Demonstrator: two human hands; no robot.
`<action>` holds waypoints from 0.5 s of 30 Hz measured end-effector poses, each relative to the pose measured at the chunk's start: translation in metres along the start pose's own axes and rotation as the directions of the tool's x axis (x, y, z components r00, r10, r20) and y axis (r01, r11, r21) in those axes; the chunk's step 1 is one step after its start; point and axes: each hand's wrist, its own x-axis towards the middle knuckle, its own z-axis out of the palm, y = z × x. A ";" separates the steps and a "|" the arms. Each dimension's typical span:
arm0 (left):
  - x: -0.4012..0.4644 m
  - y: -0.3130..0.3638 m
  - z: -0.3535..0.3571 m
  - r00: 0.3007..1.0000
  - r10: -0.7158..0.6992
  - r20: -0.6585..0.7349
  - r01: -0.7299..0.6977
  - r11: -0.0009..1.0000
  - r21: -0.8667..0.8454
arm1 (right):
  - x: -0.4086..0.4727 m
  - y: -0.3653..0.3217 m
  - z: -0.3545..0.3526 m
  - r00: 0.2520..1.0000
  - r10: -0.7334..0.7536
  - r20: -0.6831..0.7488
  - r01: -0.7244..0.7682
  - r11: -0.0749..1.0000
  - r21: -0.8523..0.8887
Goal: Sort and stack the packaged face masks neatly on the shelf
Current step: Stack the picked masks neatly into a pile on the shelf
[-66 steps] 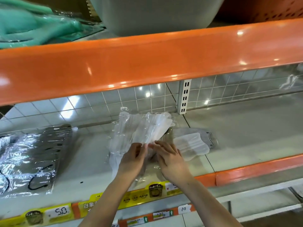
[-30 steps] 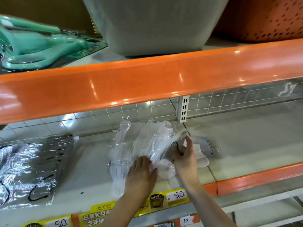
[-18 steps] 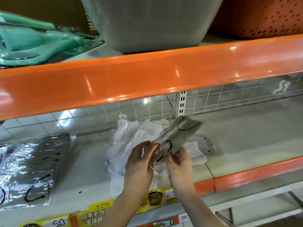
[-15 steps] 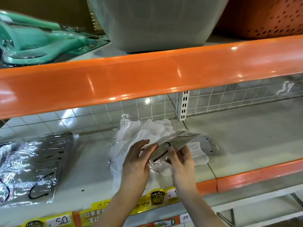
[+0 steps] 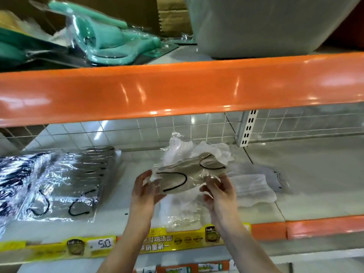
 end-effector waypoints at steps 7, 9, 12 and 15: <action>0.009 0.023 -0.044 0.985 -0.174 -0.017 0.168 0.969 -0.180 | -0.002 0.029 0.042 0.999 -0.004 0.051 0.019 0.957 -0.290; 0.012 0.025 -0.060 0.988 -0.145 -0.049 0.140 0.987 -0.083 | -0.003 0.037 0.057 0.995 -0.089 0.045 0.100 0.876 -0.471; 0.019 0.033 -0.087 0.976 -0.169 -0.139 0.166 0.985 -0.035 | -0.006 0.049 0.076 0.944 -0.309 0.112 0.304 0.693 -0.654; 0.028 0.037 -0.122 0.968 -0.217 -0.129 0.222 0.975 0.027 | -0.005 0.065 0.092 0.765 -0.520 0.380 0.562 0.251 -0.788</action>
